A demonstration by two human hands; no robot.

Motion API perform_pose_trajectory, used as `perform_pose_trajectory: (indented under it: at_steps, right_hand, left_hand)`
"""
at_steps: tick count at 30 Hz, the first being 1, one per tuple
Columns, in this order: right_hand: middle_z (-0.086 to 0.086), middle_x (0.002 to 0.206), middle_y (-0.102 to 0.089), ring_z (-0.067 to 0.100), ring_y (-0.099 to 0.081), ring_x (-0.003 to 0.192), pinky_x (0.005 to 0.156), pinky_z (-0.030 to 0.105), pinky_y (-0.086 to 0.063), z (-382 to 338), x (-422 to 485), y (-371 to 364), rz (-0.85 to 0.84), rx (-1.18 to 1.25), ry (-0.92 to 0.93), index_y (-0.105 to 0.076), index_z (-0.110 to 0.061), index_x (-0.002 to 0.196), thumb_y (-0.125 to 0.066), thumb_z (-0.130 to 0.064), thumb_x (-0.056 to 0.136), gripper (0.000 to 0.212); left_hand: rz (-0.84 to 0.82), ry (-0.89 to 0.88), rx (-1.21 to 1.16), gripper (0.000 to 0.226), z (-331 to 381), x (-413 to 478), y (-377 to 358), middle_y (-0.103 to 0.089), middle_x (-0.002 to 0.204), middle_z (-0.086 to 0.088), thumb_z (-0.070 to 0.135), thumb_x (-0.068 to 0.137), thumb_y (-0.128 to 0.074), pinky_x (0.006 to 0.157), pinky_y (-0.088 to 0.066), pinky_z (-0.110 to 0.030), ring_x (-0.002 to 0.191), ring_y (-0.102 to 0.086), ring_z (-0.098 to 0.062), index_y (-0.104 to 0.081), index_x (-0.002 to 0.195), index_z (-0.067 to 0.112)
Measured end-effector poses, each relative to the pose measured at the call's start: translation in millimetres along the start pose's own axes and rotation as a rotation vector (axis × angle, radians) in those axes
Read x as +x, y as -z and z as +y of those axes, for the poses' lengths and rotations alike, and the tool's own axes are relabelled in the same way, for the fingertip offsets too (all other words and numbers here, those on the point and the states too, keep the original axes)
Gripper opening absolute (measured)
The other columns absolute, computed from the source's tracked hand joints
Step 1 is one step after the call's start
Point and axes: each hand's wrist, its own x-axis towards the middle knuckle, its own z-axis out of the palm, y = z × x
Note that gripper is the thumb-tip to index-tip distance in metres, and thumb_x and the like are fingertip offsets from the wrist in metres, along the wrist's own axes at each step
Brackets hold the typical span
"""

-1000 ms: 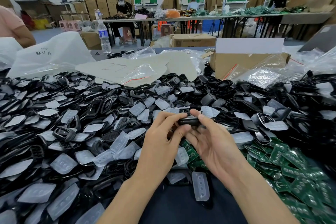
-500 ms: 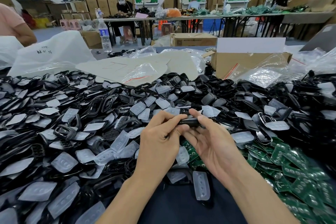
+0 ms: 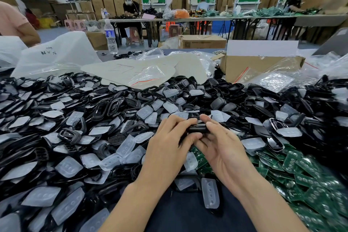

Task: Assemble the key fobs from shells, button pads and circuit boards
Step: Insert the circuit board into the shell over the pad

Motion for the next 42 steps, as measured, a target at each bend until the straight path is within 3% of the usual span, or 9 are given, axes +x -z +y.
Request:
perform_pose_trajectory:
  at_steps: [4, 9, 14, 19, 24, 29, 35, 37, 42]
  right_hand:
    - [0.017, 0.099, -0.076, 0.019, -0.074, 0.08, 0.068, 0.025, -0.06, 3.2, -0.3, 0.9, 0.012, -0.036, 0.001, -0.066, -0.006, 0.119, -0.048, -0.011, 0.105, 0.023]
    - [0.017, 0.093, -0.075, 0.019, -0.074, 0.075, 0.068, 0.027, -0.062, 4.3, 1.1, -2.6, 0.051, -0.017, -0.003, -0.068, -0.007, 0.108, -0.05, -0.007, 0.103, 0.019]
    - [0.017, 0.09, -0.074, 0.02, -0.073, 0.07, 0.063, 0.027, -0.061, 3.4, -0.4, -6.1, 0.052, 0.022, -0.014, -0.066, -0.007, 0.101, -0.05, -0.005, 0.103, 0.017]
    - [0.017, 0.089, -0.074, 0.02, -0.073, 0.071, 0.065, 0.028, -0.06, 3.2, -0.8, -6.1, 0.036, 0.039, -0.015, -0.065, -0.007, 0.098, -0.047, -0.005, 0.104, 0.019]
    - [0.012, 0.089, -0.076, 0.017, -0.073, 0.076, 0.067, 0.027, -0.06, 2.6, -0.8, -4.7, 0.05, -0.04, 0.02, -0.066, -0.008, 0.102, -0.049, -0.006, 0.104, 0.018]
    - [0.008, 0.093, -0.075, 0.014, -0.071, 0.083, 0.073, 0.024, -0.059, 3.9, -4.0, -3.6, -0.008, -0.157, 0.037, -0.066, -0.009, 0.108, -0.049, -0.008, 0.104, 0.017]
    - [0.013, 0.109, -0.075, 0.021, -0.073, 0.096, 0.079, 0.027, -0.059, 0.9, -4.7, -6.0, -0.046, 0.0, -0.015, -0.064, -0.008, 0.124, -0.045, -0.022, 0.108, 0.028]
    - [0.017, 0.115, -0.074, 0.023, -0.073, 0.102, 0.079, 0.027, -0.06, 0.8, -4.3, -5.9, -0.036, 0.045, -0.031, -0.063, -0.006, 0.126, -0.045, -0.021, 0.108, 0.03]
    - [0.014, 0.117, -0.074, 0.016, -0.074, 0.094, 0.073, 0.023, -0.059, 2.9, -3.3, -4.7, -0.002, 0.051, -0.027, -0.069, -0.005, 0.121, -0.045, -0.018, 0.108, 0.03]
  left_hand:
    - [0.061, -0.022, -0.001, 0.026, -2.8, -1.1, -3.5, -0.057, 0.094, 0.008, 0.031, 0.094, -0.066, 0.072, -0.051, -0.027, 0.089, -0.056, -0.011, -0.075, 0.114, 0.017]
    - [0.101, 0.029, -0.078, 0.022, -2.9, -0.6, -6.9, -0.054, 0.086, 0.011, 0.022, 0.091, -0.067, 0.07, -0.045, -0.017, 0.081, -0.056, -0.01, -0.078, 0.11, 0.021]
    - [0.121, 0.046, -0.079, 0.021, -1.9, -0.6, -7.3, -0.057, 0.084, 0.01, 0.018, 0.09, -0.07, 0.068, -0.047, -0.019, 0.078, -0.058, -0.009, -0.079, 0.108, 0.021]
    - [0.055, 0.09, -0.106, 0.02, -0.5, -1.0, -7.0, -0.052, 0.089, 0.014, 0.021, 0.093, -0.069, 0.074, -0.043, -0.014, 0.086, -0.057, -0.01, -0.077, 0.112, 0.023]
    - [-0.006, 0.053, -0.066, 0.031, 1.3, -1.3, -2.4, -0.056, 0.103, 0.015, 0.042, 0.094, -0.059, 0.086, -0.043, -0.017, 0.104, -0.053, -0.008, -0.072, 0.118, 0.025]
    - [0.005, -0.004, 0.002, 0.031, 1.3, -2.2, -4.1, -0.059, 0.104, 0.011, 0.038, 0.095, -0.057, 0.082, -0.046, -0.023, 0.101, -0.051, -0.01, -0.072, 0.117, 0.021]
    - [0.065, 0.031, -0.054, 0.03, -0.9, -1.9, -4.0, -0.054, 0.106, 0.017, 0.039, 0.099, -0.053, 0.086, -0.04, -0.011, 0.104, -0.051, -0.005, -0.07, 0.117, 0.022]
    - [0.057, 0.028, -0.074, 0.03, -1.2, -2.1, -4.1, -0.053, 0.108, 0.019, 0.039, 0.1, -0.05, 0.088, -0.042, -0.014, 0.105, -0.052, -0.006, -0.068, 0.118, 0.023]
    - [0.029, -0.016, 0.008, 0.032, -3.6, -4.1, -7.5, -0.057, 0.11, 0.009, 0.041, 0.1, -0.05, 0.084, -0.046, -0.025, 0.105, -0.053, -0.01, -0.066, 0.122, 0.023]
